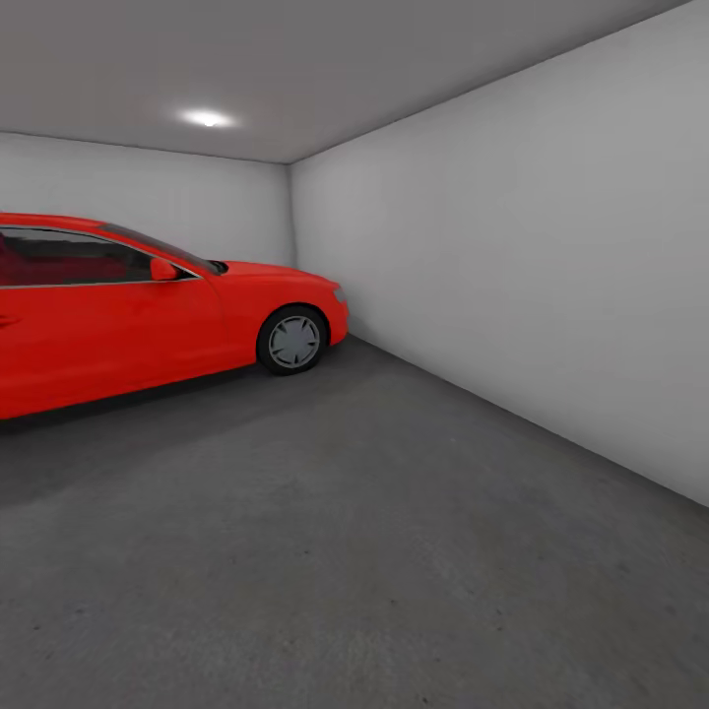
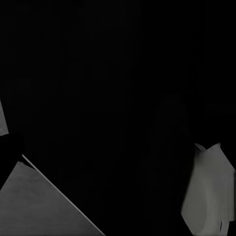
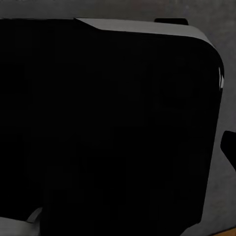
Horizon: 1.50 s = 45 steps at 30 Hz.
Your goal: Move the two storage containers from the living room to the garage. In the garage, place one container on the floor and stack the other container on top of it (either order is fine).
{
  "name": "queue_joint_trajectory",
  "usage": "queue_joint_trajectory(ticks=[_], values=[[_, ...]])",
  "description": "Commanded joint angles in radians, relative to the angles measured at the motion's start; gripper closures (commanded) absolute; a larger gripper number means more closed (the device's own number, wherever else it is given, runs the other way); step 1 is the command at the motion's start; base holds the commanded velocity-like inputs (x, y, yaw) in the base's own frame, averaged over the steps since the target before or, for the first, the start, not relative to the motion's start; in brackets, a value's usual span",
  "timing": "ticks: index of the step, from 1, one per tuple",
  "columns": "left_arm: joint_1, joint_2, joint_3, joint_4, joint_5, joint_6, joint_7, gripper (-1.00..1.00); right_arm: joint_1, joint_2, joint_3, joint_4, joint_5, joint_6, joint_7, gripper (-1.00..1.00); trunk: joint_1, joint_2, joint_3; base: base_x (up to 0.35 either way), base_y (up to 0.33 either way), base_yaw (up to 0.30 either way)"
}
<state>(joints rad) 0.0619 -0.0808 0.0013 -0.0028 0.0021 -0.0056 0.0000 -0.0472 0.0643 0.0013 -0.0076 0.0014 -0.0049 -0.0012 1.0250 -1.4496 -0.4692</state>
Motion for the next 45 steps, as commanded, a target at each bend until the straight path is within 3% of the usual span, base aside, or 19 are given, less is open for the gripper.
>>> queue_joint_trajectory(ticks=[1,9,18,19,23,26,29,32,37,45], values=[[0.0,0.0,0.001,0.0,0.0,-0.001,0.0,-1.0,0.0,0.0,0.001,0.0,0.0,-0.002,0.0,-1.0,0.0,0.0,-0.001,0.0,0.0,0.0],[0.0,-0.006,-0.001,-0.005,0.002,-0.005,-0.002,-1.0,0.0,-0.012,0.002,-0.018,0.001,-0.047,0.0,-1.0,0.0,0.0,-0.001,0.0,0.0,0.0],[0.001,-0.02,-0.003,-0.056,0.002,-0.056,-0.001,-1.0,-0.004,-0.062,-0.005,-0.069,-0.002,-0.097,0.011,-1.0,0.0,0.0,-0.001,0.0,0.0,0.0],[0.0,-0.019,-0.003,-0.229,0.001,-0.073,-0.001,-1.0,-0.004,-0.097,-0.005,-0.228,-0.003,-0.196,0.011,-1.0,0.0,0.0,-0.001,0.0,0.0,0.0],[0.0,-0.021,-0.003,-0.337,0.001,-0.065,-0.001,-1.0,-0.006,-0.107,-0.006,-0.308,-0.002,-0.188,0.009,-1.0,0.0,0.0,-0.001,0.0,0.0,0.0],[0.0,-0.033,-0.003,-0.443,0.0,0.033,0.003,-1.0,-0.009,-0.115,-0.006,-0.397,0.0,-0.126,0.006,-1.0,0.0,0.0,-0.001,0.0,0.0,0.0],[-0.001,-0.039,-0.004,-0.562,-0.002,0.177,0.011,-1.0,-0.013,-0.127,-0.007,-0.51,0.0,0.017,0.006,-1.0,0.0,0.0,-0.001,0.0,0.0,0.0],[-0.003,-0.036,-0.004,-0.671,-0.005,0.25,0.013,-1.0,-0.023,-0.13,-0.007,-0.604,-0.001,0.159,0.003,-1.0,0.0,0.0,-0.001,0.0,0.0,0.0],[-0.045,-0.033,-0.002,-0.707,-0.007,0.277,0.015,-1.0,-0.071,-0.132,-0.007,-0.636,-0.007,0.222,0.003,-1.0,0.0,0.0,-0.001,0.0,0.0,0.0],[-0.134,-0.018,0.0,-0.647,-0.006,0.325,0.015,-1.0,-0.132,-0.137,-0.006,-0.63,-0.008,0.289,0.002,-1.0,0.0,0.0,-0.001,0.0,0.0,0.0]])
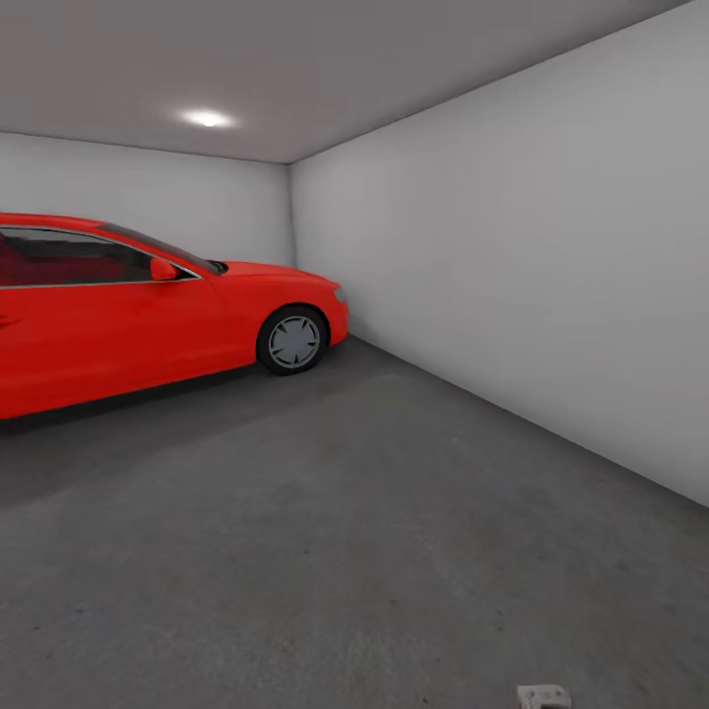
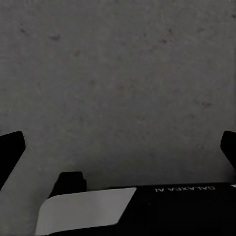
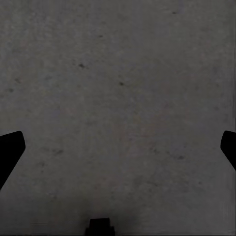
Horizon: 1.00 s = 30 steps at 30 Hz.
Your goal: Move the two storage containers from the living room to the garage. In the garage, place one container on the floor and stack the other container on top of it (either order is fine).
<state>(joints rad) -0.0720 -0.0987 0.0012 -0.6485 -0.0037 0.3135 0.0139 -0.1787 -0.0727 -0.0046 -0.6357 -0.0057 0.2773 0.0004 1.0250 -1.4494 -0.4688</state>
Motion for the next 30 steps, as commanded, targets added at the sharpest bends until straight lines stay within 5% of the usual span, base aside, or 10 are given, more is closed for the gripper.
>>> queue_joint_trajectory(ticks=[1,10,17,30], values=[[-0.013,0.003,0.0,0.009,0.0,0.008,0.001,-1.0,-0.013,-0.003,0.0,0.009,-0.001,0.026,0.0,-1.0,0.0,-0.001,-0.001,0.0,0.0,0.0],[-0.072,0.03,0.031,0.108,0.006,0.0,-0.003,-1.0,-0.084,-0.014,0.002,0.081,0.001,0.049,0.009,-1.0,0.0,-0.001,-0.001,0.0,0.0,0.0],[-0.075,0.035,0.037,0.176,0.008,-0.067,-0.006,-1.0,-0.082,-0.023,0.007,0.16,0.001,-0.111,0.004,-1.0,0.0,-0.001,-0.001,0.0,0.0,0.0],[-0.075,0.039,0.074,0.198,0.007,-0.106,-0.006,-1.0,-0.082,-0.024,0.011,0.207,0.001,-0.151,-0.002,-1.0,0.0,-0.001,-0.001,0.0,0.0,0.0]])
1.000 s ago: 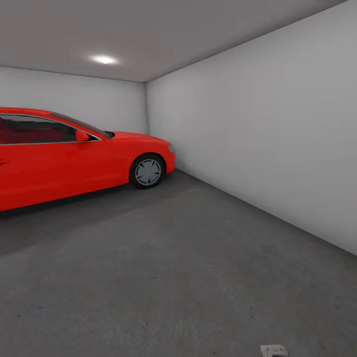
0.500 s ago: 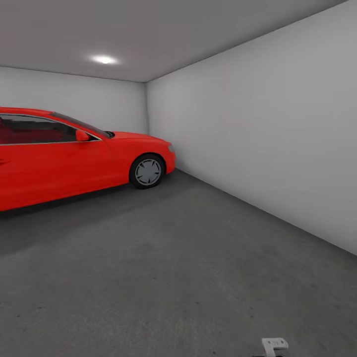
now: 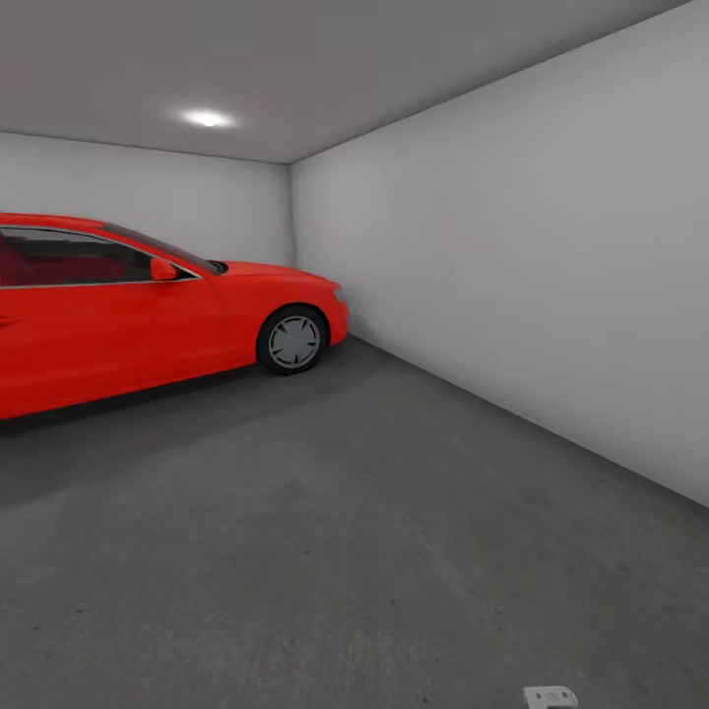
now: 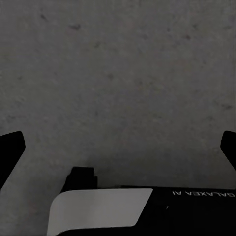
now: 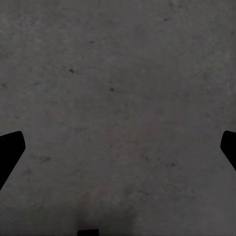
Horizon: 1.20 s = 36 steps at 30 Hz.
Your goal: Move the two storage containers from the living room to the garage. In the garage, place one container on the floor and stack the other container on top of it (either order is fine).
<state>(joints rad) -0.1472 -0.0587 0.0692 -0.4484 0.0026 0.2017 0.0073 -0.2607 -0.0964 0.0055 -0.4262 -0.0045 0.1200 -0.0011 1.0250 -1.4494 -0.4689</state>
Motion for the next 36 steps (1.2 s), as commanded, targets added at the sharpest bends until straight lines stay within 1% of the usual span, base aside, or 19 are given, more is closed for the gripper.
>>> queue_joint_trajectory(ticks=[1,28,36], values=[[0.0,-0.001,0.006,-0.002,0.0,0.005,0.0,-1.0,0.0,0.0,0.001,-0.002,0.0,0.006,0.0,-1.0,0.0,-0.001,-0.001,0.0,0.0,0.0],[0.0,-0.003,0.004,-0.003,0.0,0.005,0.001,-1.0,0.0,0.0,0.001,-0.002,-0.002,0.006,0.011,-1.0,0.0,-0.001,-0.001,0.0,0.0,0.0],[0.0,-0.003,0.004,-0.003,-0.001,0.005,0.003,-1.0,0.0,0.0,0.001,-0.002,-0.002,0.006,0.011,-1.0,-0.031,0.055,0.024,0.0,0.0,0.0]])
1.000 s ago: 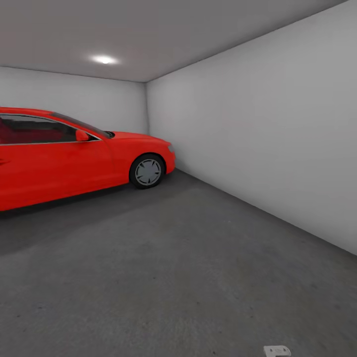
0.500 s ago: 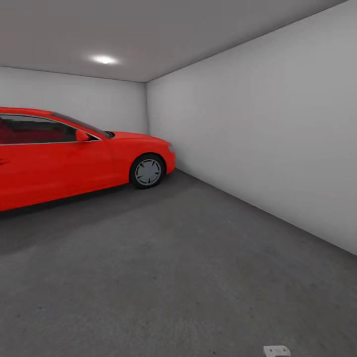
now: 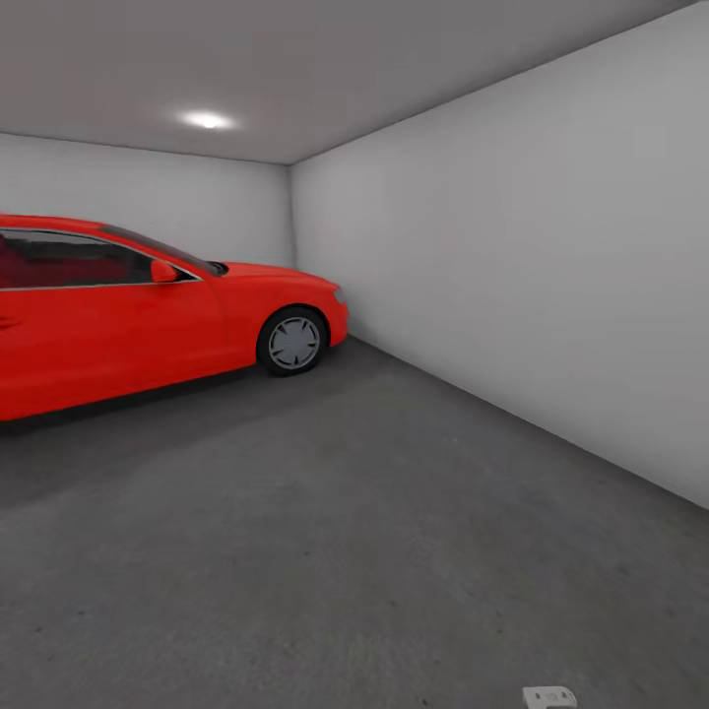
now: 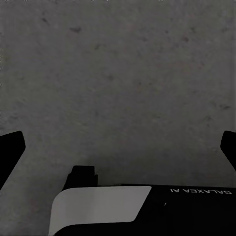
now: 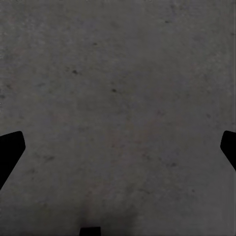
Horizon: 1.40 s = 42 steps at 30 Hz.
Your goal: Move the two storage containers from the living room to the garage. In the garage, place one container on the floor and stack the other container on top of it (either order is fine).
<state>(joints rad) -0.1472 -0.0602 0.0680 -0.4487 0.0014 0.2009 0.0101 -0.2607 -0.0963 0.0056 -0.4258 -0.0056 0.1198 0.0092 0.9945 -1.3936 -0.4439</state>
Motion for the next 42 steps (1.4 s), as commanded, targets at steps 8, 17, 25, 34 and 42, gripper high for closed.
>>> queue_joint_trajectory(ticks=[8,17,25,34,42], values=[[0.0,-0.002,0.006,-0.002,0.0,0.006,0.001,-1.0,0.0,0.0,0.001,-0.002,-0.001,0.005,0.0,-1.0,-0.031,0.056,0.024,0.0,0.0,0.0],[0.0,-0.002,0.006,-0.002,0.0,0.006,0.001,-1.0,0.0,0.0,0.001,-0.002,-0.001,0.005,0.0,-1.0,-0.065,0.119,0.052,0.0,0.0,0.0],[0.0,-0.003,0.006,-0.002,0.0,0.006,0.001,-1.0,0.0,0.0,0.001,-0.002,-0.001,0.005,0.0,-1.0,-0.096,0.175,0.077,0.0,0.0,0.0],[0.0,-0.002,0.006,-0.001,0.0,0.006,0.001,-1.0,0.0,0.0,0.001,-0.002,-0.001,0.001,0.0,-1.0,-0.127,0.231,0.102,0.0,0.0,0.0],[0.0,-0.001,0.006,-0.001,0.0,0.006,0.001,-1.0,0.0,0.0,0.001,0.006,-0.001,-0.004,0.0,-1.0,-0.127,0.231,0.102,0.0,0.0,0.0]])
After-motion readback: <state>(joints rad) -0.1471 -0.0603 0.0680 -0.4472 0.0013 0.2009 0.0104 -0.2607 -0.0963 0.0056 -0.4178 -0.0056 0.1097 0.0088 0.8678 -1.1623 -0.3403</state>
